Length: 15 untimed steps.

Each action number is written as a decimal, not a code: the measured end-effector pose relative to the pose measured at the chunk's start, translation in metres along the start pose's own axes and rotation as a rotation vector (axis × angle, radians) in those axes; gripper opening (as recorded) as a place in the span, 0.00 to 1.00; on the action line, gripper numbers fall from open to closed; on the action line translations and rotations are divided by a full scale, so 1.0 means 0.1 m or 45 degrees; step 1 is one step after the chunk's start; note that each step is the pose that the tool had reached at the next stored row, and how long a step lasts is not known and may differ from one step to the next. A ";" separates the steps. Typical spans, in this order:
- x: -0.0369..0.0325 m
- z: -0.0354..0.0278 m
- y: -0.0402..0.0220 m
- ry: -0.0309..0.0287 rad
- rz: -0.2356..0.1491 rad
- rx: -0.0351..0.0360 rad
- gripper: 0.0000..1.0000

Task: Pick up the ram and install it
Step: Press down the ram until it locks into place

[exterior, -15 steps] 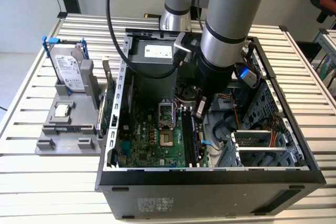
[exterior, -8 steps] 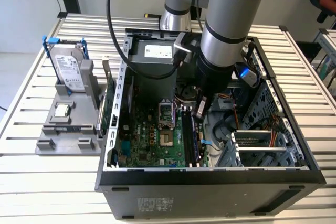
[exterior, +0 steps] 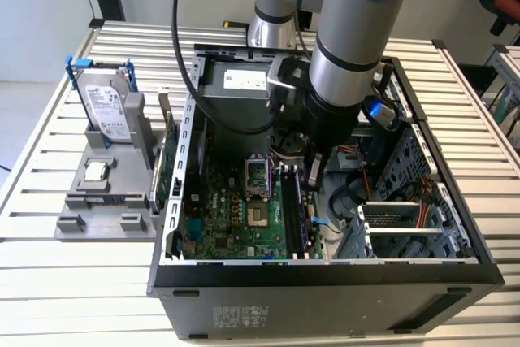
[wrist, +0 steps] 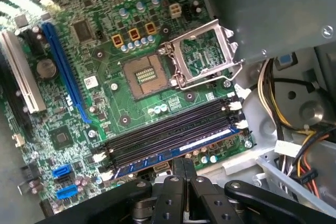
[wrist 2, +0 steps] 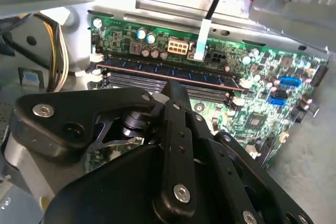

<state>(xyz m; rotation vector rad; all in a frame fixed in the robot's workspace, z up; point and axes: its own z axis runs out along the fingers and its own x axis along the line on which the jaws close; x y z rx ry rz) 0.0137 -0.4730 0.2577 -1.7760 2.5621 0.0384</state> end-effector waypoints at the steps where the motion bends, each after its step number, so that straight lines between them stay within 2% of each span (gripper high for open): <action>1: -0.001 0.001 -0.001 0.0001 -0.024 -0.0009 0.00; 9: -0.002 0.004 -0.001 0.0006 -0.188 -0.0057 0.00; 15: -0.003 0.005 0.000 0.0004 -0.285 -0.0066 0.00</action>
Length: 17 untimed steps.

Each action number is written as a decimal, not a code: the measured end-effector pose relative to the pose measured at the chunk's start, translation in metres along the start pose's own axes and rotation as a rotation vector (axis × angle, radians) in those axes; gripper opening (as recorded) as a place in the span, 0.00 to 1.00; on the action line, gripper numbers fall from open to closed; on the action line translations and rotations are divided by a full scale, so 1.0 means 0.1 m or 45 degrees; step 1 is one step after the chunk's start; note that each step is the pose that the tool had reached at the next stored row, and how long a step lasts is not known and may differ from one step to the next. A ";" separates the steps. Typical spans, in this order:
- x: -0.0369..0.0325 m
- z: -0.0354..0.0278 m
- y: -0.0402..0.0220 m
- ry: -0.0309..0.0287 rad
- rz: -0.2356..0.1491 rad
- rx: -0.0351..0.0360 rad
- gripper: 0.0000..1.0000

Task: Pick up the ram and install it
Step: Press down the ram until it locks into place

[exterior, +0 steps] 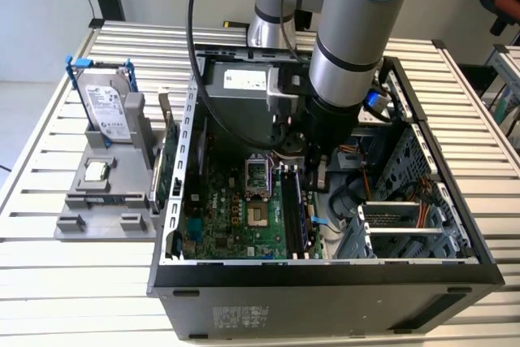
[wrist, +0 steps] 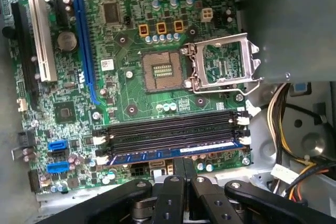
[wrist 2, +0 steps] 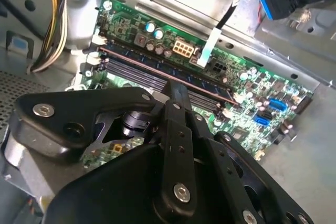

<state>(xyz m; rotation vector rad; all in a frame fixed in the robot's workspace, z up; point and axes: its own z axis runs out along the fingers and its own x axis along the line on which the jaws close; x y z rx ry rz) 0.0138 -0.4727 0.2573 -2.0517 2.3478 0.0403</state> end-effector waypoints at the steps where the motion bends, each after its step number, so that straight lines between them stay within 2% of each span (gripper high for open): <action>1: 0.000 0.000 0.000 0.0001 -0.013 0.0000 0.00; 9: 0.000 0.000 0.000 -0.0011 -0.091 0.0006 0.00; 15: 0.000 0.001 0.000 -0.0015 -0.099 0.0004 0.00; 17: 0.000 0.028 0.000 -0.0016 -0.099 0.0004 0.00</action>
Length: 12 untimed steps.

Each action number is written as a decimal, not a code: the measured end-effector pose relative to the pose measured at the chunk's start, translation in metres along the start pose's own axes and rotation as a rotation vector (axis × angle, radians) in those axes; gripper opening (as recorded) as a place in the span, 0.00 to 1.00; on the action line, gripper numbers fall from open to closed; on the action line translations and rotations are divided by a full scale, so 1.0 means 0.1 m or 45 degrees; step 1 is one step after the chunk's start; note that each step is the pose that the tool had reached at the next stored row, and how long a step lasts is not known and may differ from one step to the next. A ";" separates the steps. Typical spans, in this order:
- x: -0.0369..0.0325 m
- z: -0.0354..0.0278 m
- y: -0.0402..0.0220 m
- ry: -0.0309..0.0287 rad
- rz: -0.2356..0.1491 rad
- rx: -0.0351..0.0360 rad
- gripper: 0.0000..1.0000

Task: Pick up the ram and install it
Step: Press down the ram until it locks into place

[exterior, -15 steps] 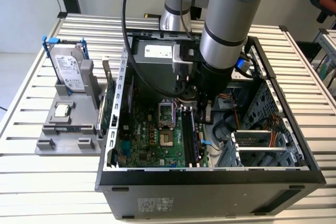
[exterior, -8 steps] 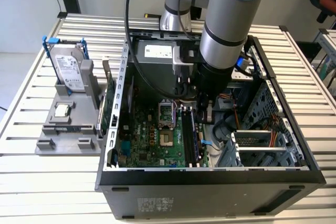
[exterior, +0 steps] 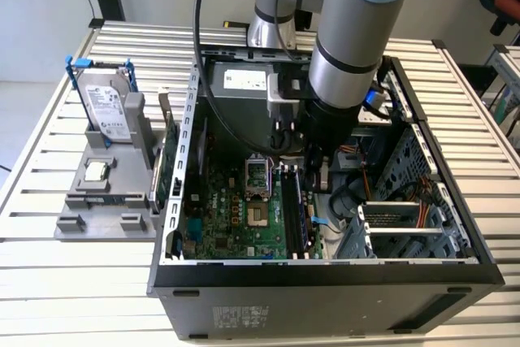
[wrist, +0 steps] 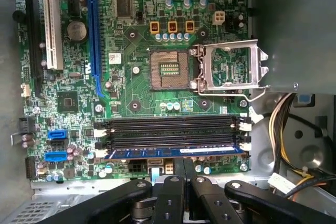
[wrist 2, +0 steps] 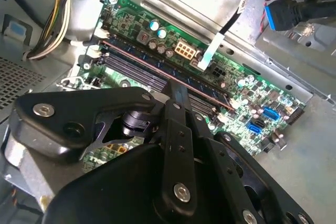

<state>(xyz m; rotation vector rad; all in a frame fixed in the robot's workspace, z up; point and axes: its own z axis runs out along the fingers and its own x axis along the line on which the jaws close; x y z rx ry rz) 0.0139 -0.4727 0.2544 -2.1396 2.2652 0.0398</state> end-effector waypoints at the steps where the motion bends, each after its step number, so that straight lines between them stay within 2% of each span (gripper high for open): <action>1: -0.002 0.018 0.000 0.0002 0.000 0.0000 0.00; 2: -0.005 0.037 0.001 0.0002 0.000 0.0002 0.00; 3: 0.024 0.213 0.001 0.0002 -0.022 -0.0021 0.00; 12: 0.035 0.366 -0.007 0.0024 -0.022 -0.0044 0.00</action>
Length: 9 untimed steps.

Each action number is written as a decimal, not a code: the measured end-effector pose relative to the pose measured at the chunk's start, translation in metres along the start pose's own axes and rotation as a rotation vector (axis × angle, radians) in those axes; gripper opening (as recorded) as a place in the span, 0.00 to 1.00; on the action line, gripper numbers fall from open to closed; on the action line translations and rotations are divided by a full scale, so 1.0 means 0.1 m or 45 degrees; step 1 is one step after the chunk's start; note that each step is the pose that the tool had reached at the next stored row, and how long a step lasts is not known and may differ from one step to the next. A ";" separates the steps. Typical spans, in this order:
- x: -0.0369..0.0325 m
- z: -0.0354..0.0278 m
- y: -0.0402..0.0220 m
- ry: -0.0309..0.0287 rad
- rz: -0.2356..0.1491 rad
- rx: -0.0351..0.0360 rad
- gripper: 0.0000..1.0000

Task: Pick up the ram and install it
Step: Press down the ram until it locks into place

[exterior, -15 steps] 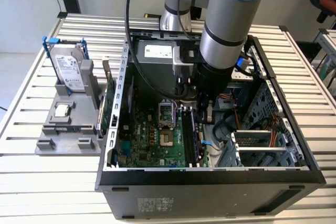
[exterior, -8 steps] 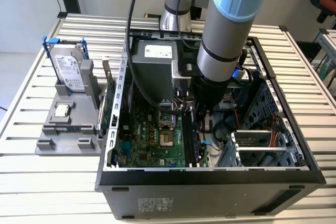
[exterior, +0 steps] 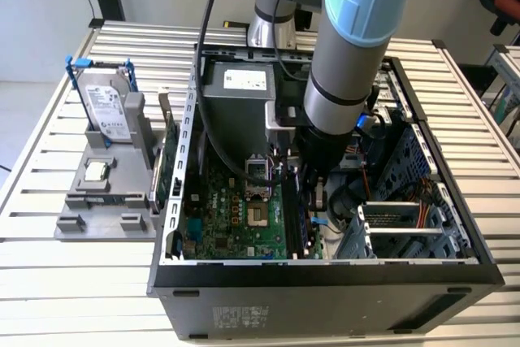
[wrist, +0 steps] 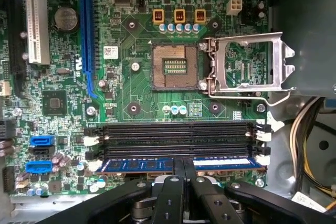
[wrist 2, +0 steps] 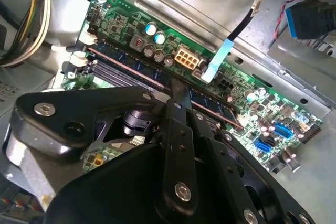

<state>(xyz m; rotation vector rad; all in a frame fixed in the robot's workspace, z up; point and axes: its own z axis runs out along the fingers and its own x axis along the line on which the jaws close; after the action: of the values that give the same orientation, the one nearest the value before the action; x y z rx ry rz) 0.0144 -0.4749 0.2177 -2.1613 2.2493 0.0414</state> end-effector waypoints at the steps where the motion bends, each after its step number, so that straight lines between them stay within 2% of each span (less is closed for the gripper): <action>1: 0.000 0.013 -0.001 0.0009 0.000 -0.0001 0.00; 2: -0.003 0.011 -0.001 0.0023 0.000 -0.0004 0.00; 3: -0.008 -0.021 -0.002 0.0025 0.000 -0.0004 0.00; 4: -0.009 -0.044 -0.002 -0.0049 0.000 0.0011 0.00; 9: -0.012 -0.276 0.000 -0.0020 0.000 0.0005 0.00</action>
<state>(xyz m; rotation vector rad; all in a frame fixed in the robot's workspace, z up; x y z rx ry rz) 0.0145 -0.4747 0.2454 -2.1603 2.2483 0.0426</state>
